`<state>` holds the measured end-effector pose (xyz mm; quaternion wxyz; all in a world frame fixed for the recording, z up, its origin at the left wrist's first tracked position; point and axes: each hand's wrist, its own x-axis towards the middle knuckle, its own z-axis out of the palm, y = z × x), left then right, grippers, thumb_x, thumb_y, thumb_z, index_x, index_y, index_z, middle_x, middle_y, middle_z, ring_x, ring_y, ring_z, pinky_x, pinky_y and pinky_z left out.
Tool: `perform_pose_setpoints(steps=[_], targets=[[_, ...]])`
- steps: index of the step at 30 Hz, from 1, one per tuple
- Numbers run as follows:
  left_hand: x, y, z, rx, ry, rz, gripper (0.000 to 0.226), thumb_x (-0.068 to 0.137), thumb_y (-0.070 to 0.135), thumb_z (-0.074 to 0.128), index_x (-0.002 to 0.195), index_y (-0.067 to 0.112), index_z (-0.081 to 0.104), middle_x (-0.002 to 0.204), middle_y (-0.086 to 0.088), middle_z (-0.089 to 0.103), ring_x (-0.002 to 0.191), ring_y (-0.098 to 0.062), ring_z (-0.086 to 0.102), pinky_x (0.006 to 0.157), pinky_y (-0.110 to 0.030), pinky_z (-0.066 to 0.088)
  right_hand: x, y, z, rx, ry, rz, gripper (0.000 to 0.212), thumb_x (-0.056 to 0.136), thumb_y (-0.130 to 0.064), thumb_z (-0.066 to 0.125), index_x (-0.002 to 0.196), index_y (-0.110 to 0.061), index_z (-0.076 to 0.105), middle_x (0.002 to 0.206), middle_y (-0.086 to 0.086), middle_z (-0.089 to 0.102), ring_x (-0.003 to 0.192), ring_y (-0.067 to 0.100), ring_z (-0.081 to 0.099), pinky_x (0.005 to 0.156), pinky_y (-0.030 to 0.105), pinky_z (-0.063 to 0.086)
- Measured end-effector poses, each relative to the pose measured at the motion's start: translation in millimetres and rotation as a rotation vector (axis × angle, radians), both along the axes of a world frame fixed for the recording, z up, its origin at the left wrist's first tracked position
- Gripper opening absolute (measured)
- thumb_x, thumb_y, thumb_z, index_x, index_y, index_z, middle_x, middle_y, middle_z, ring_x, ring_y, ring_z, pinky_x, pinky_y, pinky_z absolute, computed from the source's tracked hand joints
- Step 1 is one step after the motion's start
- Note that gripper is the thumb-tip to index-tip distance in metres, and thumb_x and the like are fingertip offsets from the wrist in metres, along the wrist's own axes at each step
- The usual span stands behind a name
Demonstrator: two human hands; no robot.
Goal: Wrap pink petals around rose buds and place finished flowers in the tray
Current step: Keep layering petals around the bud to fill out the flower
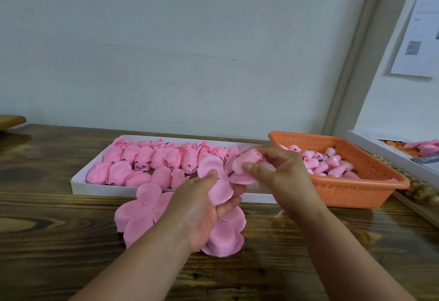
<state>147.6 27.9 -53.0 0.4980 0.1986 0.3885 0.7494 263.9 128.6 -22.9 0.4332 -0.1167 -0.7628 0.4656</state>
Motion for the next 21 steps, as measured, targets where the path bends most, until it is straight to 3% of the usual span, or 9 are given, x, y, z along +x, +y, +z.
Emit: perform_pose_setpoints(steps=[2, 5, 8, 11, 15, 17, 21], targets=[[1.0, 1.3, -0.6, -0.004, 0.024, -0.027, 0.032, 0.102, 0.019, 0.044, 0.126, 0.000, 0.051, 0.104, -0.022, 0.071, 0.090, -0.030, 0.072, 0.067, -0.035, 0.061, -1.7, -1.7, -1.3, 0.091, -0.055, -0.069, 0.022, 0.077, 0.009, 0.068, 0.079, -0.012, 0.071, 0.072, -0.010, 0.071, 0.073, -0.015, 0.060, 0.067, -0.005, 0.037], [1.2, 3.3, -0.8, -0.009, 0.048, -0.032, 0.029, 0.100, 0.023, 0.047, 0.119, 0.004, 0.057, 0.098, -0.017, 0.074, 0.090, -0.028, 0.073, 0.067, -0.031, 0.060, -3.8, -2.7, -4.3, 0.170, -0.140, -0.145, 0.012, 0.077, 0.001, 0.072, 0.088, -0.003, 0.073, 0.087, 0.007, 0.072, 0.084, 0.006, 0.062, 0.072, -0.005, 0.033], [-0.7, 3.6, 1.1, -0.029, -0.014, -0.036, 0.029, 0.095, 0.027, 0.054, 0.114, 0.007, 0.061, 0.097, -0.018, 0.074, 0.085, -0.027, 0.073, 0.062, -0.031, 0.060, -2.5, -6.2, -2.1, 0.196, -0.165, -0.136, 0.012, 0.078, 0.001, 0.071, 0.090, 0.000, 0.072, 0.092, 0.009, 0.071, 0.088, 0.011, 0.063, 0.074, -0.009, 0.029], [-3.6, 4.9, 1.0, -0.065, -0.005, -0.021, 0.027, 0.099, 0.019, 0.050, 0.120, 0.005, 0.059, 0.100, -0.017, 0.073, 0.088, -0.026, 0.073, 0.071, -0.035, 0.058, -0.7, -8.6, -1.5, 0.202, -0.194, -0.130, 0.011, 0.079, -0.003, 0.071, 0.087, -0.010, 0.071, 0.091, 0.004, 0.070, 0.086, 0.007, 0.061, 0.073, -0.001, 0.037], [-7.0, 5.7, -2.4, -0.116, 0.071, 0.017, 0.027, 0.101, 0.018, 0.046, 0.120, 0.005, 0.060, 0.114, -0.018, 0.068, 0.104, -0.026, 0.065, 0.085, -0.039, 0.053, 0.8, -4.8, -4.0, 0.172, -0.209, -0.181, 0.015, 0.078, -0.007, 0.073, 0.093, -0.008, 0.072, 0.094, 0.002, 0.070, 0.089, 0.011, 0.061, 0.075, 0.012, 0.045], [-9.4, 6.3, -4.2, -0.151, 0.097, 0.044, 0.030, 0.100, 0.021, 0.047, 0.123, 0.004, 0.057, 0.118, -0.017, 0.066, 0.109, -0.031, 0.062, 0.098, -0.048, 0.048, 2.1, -5.0, -2.9, 0.169, -0.176, -0.169, 0.013, 0.078, -0.004, 0.073, 0.088, -0.011, 0.073, 0.091, 0.002, 0.071, 0.085, 0.004, 0.061, 0.072, 0.006, 0.043], [-10.2, 7.4, -2.8, -0.175, 0.094, 0.072, 0.032, 0.099, 0.023, 0.051, 0.125, 0.005, 0.055, 0.119, -0.017, 0.065, 0.110, -0.033, 0.061, 0.102, -0.049, 0.045, 4.9, -6.6, -1.2, 0.157, -0.100, -0.126, 0.014, 0.077, 0.005, 0.070, 0.088, -0.003, 0.072, 0.087, 0.001, 0.070, 0.080, -0.028, 0.051, 0.068, -0.007, 0.034]])
